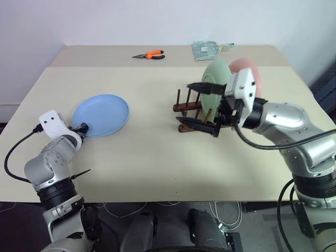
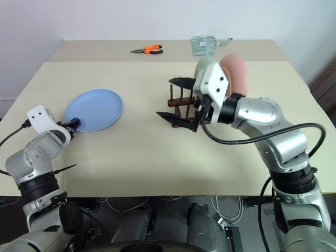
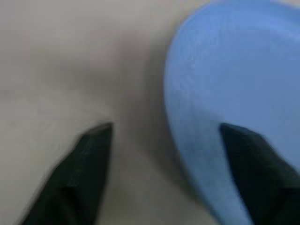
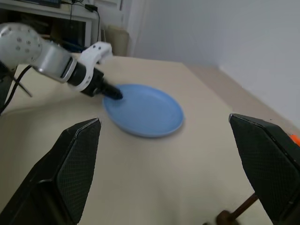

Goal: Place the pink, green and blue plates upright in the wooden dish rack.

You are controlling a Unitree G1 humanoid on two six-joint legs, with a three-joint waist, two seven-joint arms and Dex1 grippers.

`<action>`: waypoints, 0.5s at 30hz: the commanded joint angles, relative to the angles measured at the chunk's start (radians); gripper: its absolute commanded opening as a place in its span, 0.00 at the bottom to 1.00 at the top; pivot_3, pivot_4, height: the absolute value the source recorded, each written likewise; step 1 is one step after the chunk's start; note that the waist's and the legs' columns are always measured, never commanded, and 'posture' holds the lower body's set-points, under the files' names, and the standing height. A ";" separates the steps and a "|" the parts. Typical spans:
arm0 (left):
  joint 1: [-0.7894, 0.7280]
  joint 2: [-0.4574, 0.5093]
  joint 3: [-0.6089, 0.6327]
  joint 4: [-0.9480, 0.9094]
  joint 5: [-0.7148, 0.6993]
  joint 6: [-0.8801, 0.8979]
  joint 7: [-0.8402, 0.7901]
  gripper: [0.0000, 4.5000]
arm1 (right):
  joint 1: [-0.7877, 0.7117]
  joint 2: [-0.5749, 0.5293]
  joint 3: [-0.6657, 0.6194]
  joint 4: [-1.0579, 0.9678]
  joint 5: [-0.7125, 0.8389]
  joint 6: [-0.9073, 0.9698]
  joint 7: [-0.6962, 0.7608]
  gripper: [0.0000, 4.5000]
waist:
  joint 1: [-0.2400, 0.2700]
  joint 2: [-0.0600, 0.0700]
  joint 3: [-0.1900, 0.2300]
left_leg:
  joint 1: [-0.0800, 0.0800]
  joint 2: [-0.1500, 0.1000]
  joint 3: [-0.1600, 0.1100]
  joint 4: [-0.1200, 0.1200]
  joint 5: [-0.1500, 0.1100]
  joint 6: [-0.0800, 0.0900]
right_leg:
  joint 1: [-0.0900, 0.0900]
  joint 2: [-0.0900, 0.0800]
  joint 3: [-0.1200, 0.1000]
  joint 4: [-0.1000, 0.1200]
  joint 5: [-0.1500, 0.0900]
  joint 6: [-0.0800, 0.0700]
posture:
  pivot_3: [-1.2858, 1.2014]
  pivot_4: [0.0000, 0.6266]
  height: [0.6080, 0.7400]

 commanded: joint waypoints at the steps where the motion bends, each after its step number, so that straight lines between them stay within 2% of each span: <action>1: -0.020 -0.033 0.039 -0.005 -0.050 -0.001 0.027 0.36 | 0.008 0.006 0.002 -0.037 -0.043 -0.016 -0.004 1.00 | -0.001 0.000 0.000 | 0.000 0.000 0.000 0.000 0.000 0.000 | 0.000 0.000 0.000 0.000 0.000 0.000 | 0.52 0.24 1.00; 4: -0.034 -0.044 0.019 -0.014 -0.067 -0.025 0.016 0.03 | 0.008 -0.002 0.017 -0.027 -0.063 0.019 0.002 1.00 | -0.001 -0.001 0.000 | 0.000 0.000 0.000 0.000 0.000 0.000 | 0.000 0.000 0.000 0.000 0.000 0.000 | 0.52 0.24 1.00; 9: -0.032 -0.026 -0.145 -0.100 -0.066 -0.162 -0.117 0.01 | -0.035 0.027 0.082 -0.013 -0.182 -0.036 -0.004 1.00 | -0.001 -0.001 0.000 | 0.000 0.000 0.000 0.000 0.000 -0.001 | 0.000 0.000 0.000 0.000 0.000 0.000 | 0.52 0.24 1.00; 12: -0.083 -0.031 -0.235 -0.205 -0.096 -0.211 -0.176 0.01 | -0.097 0.032 0.213 0.040 -0.381 -0.185 0.019 1.00 | -0.004 -0.003 0.001 | -0.001 0.000 0.001 0.000 0.001 -0.001 | -0.001 0.000 0.000 0.000 0.000 0.000 | 0.52 0.24 1.00; 15: -0.146 -0.024 -0.310 -0.280 -0.115 -0.189 -0.187 0.01 | -0.188 0.081 0.305 0.162 -0.550 -0.318 -0.008 1.00 | -0.007 -0.004 0.002 | -0.001 0.000 0.001 0.000 0.001 -0.002 | -0.001 0.000 0.000 0.000 0.000 0.000 | 0.52 0.24 1.00</action>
